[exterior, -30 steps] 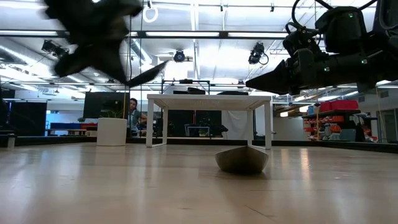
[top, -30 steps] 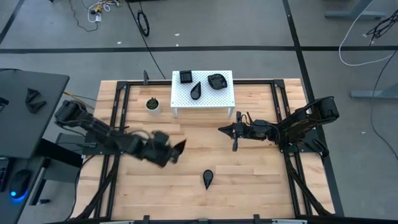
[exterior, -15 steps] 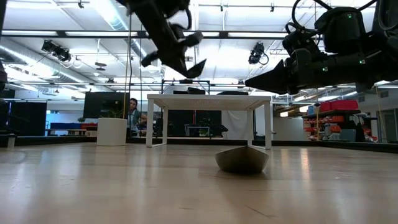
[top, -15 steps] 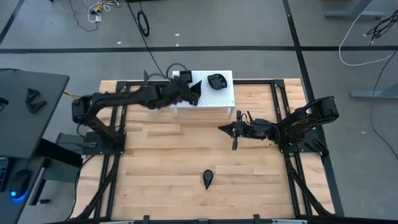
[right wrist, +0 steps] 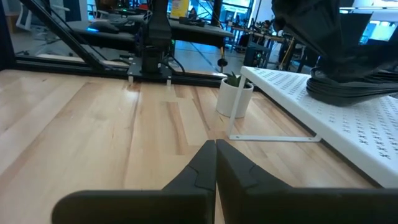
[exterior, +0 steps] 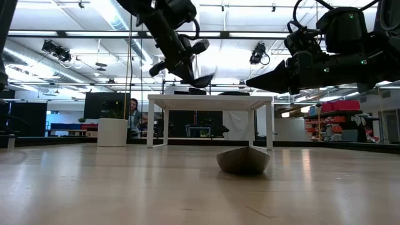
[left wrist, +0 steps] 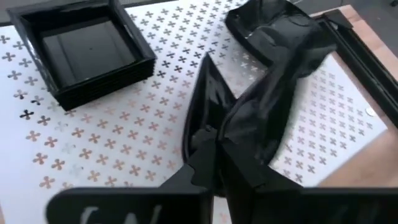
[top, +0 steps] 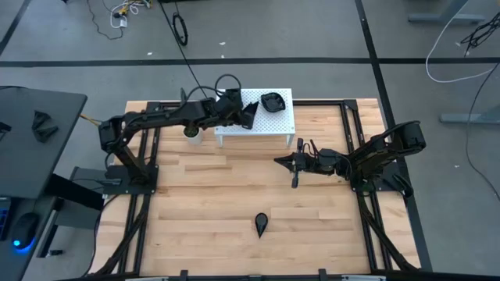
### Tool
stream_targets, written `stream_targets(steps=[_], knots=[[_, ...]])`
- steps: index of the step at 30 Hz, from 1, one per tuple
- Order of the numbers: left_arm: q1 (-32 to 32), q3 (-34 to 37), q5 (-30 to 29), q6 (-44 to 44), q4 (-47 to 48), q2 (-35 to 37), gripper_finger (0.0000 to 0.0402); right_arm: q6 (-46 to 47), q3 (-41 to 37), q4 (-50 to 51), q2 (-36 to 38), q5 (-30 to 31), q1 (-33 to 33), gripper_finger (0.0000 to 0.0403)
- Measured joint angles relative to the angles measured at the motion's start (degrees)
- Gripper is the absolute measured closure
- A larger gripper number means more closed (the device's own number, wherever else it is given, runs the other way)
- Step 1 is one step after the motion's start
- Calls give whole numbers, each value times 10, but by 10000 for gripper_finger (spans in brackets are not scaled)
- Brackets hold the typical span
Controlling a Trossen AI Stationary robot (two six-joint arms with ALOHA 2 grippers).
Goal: Pick & Place Mini shaped plates
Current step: Stack the black plate on top of the black plate on the shelf
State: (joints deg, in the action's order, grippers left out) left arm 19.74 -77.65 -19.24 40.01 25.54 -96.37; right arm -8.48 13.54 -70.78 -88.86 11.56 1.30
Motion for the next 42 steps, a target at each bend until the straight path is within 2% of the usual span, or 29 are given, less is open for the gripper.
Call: stream_targets(steps=[9, 14, 20, 27, 36, 42], knots=[[-7, 0, -20, 14, 30, 1, 319, 1, 0, 0, 0, 0, 0, 392], [-12, 0, -26, 18, 42, 15, 306, 5, 0, 1, 0, 0, 0, 392], [-38, 0, -5, -10, -19, 27, 325, 3, 0, -1, 0, 0, 0, 392], [-26, 0, 58, -97, -209, -43, 392, -11, 0, -10, 0, 0, -6, 392], [21, 0, 58, -107, -158, -61, 396, 10, 0, -11, 0, 0, -9, 392], [40, 0, 49, -104, -157, -61, 394, 6, 0, -11, 0, 0, -9, 392]])
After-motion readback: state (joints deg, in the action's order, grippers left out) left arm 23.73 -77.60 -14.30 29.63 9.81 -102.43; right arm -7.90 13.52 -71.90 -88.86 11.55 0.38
